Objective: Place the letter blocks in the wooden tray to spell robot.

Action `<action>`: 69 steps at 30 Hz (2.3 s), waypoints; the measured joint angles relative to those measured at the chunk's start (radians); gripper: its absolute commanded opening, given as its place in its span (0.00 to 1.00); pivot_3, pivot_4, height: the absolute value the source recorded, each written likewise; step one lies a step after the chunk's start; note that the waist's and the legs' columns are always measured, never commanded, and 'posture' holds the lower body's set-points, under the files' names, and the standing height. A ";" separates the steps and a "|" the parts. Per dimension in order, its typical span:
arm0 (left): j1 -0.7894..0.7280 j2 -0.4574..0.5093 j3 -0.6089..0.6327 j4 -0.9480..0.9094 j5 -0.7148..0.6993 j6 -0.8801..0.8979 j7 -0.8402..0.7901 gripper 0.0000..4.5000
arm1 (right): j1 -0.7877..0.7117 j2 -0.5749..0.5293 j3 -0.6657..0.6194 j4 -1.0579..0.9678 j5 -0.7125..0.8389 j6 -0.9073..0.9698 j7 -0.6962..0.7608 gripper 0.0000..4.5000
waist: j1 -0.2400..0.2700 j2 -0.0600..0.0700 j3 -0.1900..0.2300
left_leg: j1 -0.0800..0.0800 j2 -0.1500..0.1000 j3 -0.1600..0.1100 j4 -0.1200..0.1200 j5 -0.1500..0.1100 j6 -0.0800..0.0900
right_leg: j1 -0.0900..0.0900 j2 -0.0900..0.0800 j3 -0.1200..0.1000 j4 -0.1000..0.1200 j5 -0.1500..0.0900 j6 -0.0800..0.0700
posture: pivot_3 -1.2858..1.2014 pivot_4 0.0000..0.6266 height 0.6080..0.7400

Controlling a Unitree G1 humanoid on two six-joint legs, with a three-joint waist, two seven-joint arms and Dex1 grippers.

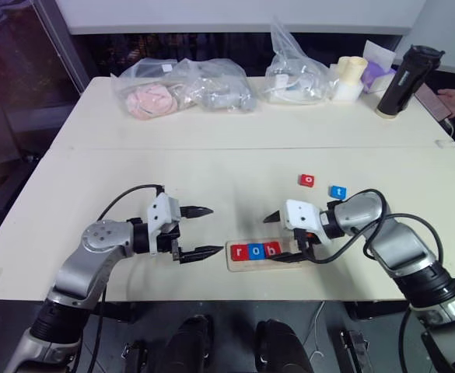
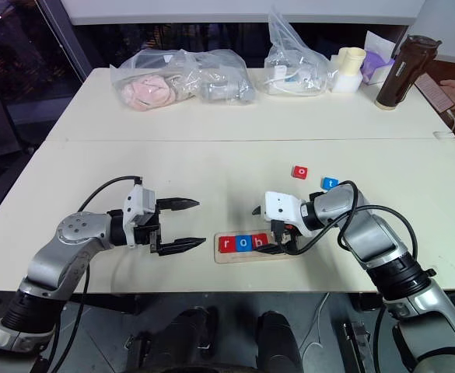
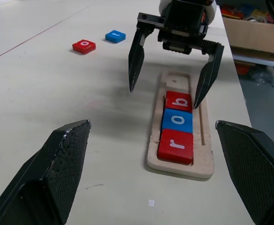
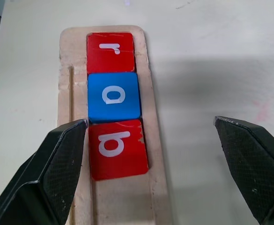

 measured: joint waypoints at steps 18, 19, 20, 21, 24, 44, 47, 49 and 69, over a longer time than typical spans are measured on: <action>-0.021 -0.010 -0.001 0.008 -0.001 -0.001 -0.006 1.00 | -0.160 0.209 -0.223 0.009 0.017 0.413 -0.544 0.99 | -0.001 0.000 0.000 | 0.000 0.000 0.000 -0.001 0.001 -0.001 | -0.002 0.000 0.001 0.001 0.000 0.000 | 0.52 0.24 0.98; -0.024 -0.014 -0.001 0.013 -0.001 -0.002 -0.011 1.00 | -0.178 0.244 -0.231 0.042 -0.004 0.442 -0.616 0.99 | -0.001 0.000 0.000 | 0.000 0.000 0.000 -0.001 0.001 -0.001 | -0.002 0.000 0.001 0.002 0.000 0.000 | 0.52 0.24 0.98; -0.026 -0.016 -0.002 0.015 -0.001 -0.002 -0.015 1.00 | -0.192 0.273 -0.241 0.067 -0.017 0.464 -0.667 0.99 | 0.000 0.000 0.000 | 0.000 0.000 0.000 -0.001 0.001 -0.001 | -0.002 0.000 0.001 0.002 0.000 0.000 | 0.52 0.24 0.98; -0.031 -0.016 -0.003 0.021 -0.001 -0.002 -0.023 1.00 | -0.220 0.331 -0.264 0.121 -0.044 0.501 -0.771 0.99 | 0.000 0.000 0.000 | 0.000 -0.001 0.000 -0.001 0.001 -0.001 | -0.002 0.000 0.001 0.002 0.000 -0.001 | 0.52 0.24 0.98; -0.047 -0.022 -0.002 0.023 -0.004 -0.005 -0.040 1.00 | -0.253 0.426 -0.329 0.194 -0.070 0.551 -0.937 0.99 | -0.001 0.000 0.000 | -0.001 -0.001 0.000 -0.002 0.001 -0.001 | -0.003 0.001 0.002 0.003 0.001 0.001 | 0.52 0.24 0.98; -0.057 -0.032 0.000 0.023 -0.022 -0.007 -0.041 1.00 | -0.257 0.578 -0.468 0.354 -0.073 0.597 -1.249 0.99 | -0.026 0.001 0.000 | 0.000 -0.001 0.001 -0.004 0.002 -0.001 | -0.003 0.005 0.002 0.004 0.002 0.003 | 0.52 0.24 0.98; -0.057 -0.034 0.000 0.023 -0.022 -0.009 -0.040 1.00 | -0.275 0.584 -0.484 0.381 -0.061 0.596 -1.261 0.99 | -0.027 0.001 0.000 | 0.001 0.000 0.001 -0.003 0.002 -0.001 | -0.003 0.006 0.002 0.005 0.002 0.003 | 0.52 0.24 0.98; -0.057 -0.034 0.000 0.023 -0.022 -0.009 -0.039 1.00 | -0.286 0.586 -0.492 0.399 -0.057 0.594 -1.267 0.99 | -0.027 0.001 0.000 | 0.001 0.000 0.001 -0.003 0.002 -0.001 | -0.002 0.006 0.002 0.005 0.002 0.003 | 0.52 0.24 0.98; -0.068 -0.042 -0.003 0.037 -0.019 -0.022 -0.021 1.00 | -0.151 0.461 -0.414 -0.110 0.005 1.018 -1.196 0.26 | -0.022 0.002 0.000 | -0.001 0.000 0.000 -0.004 0.002 -0.001 | -0.005 0.006 0.004 0.004 0.002 0.002 | 0.52 0.24 0.98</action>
